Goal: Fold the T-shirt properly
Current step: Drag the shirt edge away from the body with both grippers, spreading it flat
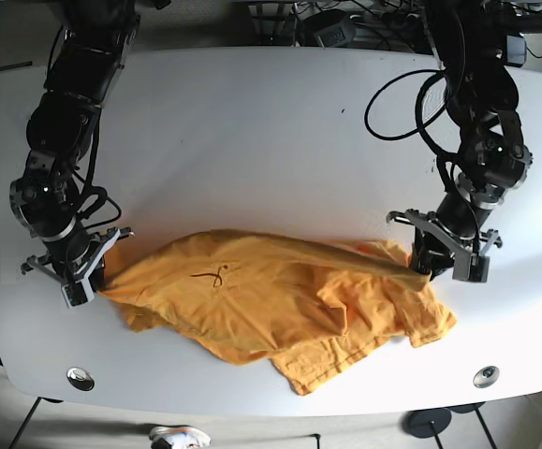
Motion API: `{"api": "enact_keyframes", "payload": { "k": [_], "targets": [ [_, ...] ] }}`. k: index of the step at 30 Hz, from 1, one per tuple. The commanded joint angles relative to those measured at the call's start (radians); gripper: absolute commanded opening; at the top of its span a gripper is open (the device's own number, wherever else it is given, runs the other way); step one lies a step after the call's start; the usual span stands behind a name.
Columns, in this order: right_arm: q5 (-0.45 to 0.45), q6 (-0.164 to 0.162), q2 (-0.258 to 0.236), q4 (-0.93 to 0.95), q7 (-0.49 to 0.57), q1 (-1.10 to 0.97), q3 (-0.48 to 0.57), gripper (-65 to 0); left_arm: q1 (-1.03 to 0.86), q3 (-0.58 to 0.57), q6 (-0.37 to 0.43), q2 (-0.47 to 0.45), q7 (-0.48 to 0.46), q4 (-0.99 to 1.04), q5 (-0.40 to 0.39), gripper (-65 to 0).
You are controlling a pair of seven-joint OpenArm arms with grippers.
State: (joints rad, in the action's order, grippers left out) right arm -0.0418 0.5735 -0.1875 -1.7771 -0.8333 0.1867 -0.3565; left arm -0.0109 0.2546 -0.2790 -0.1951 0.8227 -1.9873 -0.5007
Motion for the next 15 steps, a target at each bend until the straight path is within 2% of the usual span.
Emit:
{"api": "enact_keyframes", "payload": {
  "k": [1, 3, 9, 12, 15],
  "targets": [
    [-0.002, 0.018, -0.010, -0.027, 0.027, -0.031, -0.049, -63.3, -0.053, 0.027, 0.001, -0.001, -0.030, -0.023, -0.052, -63.3],
    [-0.002, 0.036, -0.010, -0.027, 0.027, -0.079, -0.086, -63.3, -0.126, 0.030, 0.001, -0.002, -0.030, -0.023, -0.112, -63.3],
    [-0.002, 0.039, -0.010, -0.066, 0.064, -0.232, -0.167, -63.3, -0.306, 0.088, 0.001, -0.005, -0.030, -0.025, -0.217, -62.9],
    [-0.002, 0.039, 0.007, -0.111, 0.075, -0.304, -0.164, -63.3, -0.361, 0.105, 0.001, -0.008, -0.026, -0.025, -0.226, -62.8],
    [-0.002, 0.039, 0.029, -0.131, 0.076, -0.372, -0.164, -63.3, -0.429, 0.099, 0.001, -0.050, -0.026, -0.025, -0.226, -62.6]
  ]
}}
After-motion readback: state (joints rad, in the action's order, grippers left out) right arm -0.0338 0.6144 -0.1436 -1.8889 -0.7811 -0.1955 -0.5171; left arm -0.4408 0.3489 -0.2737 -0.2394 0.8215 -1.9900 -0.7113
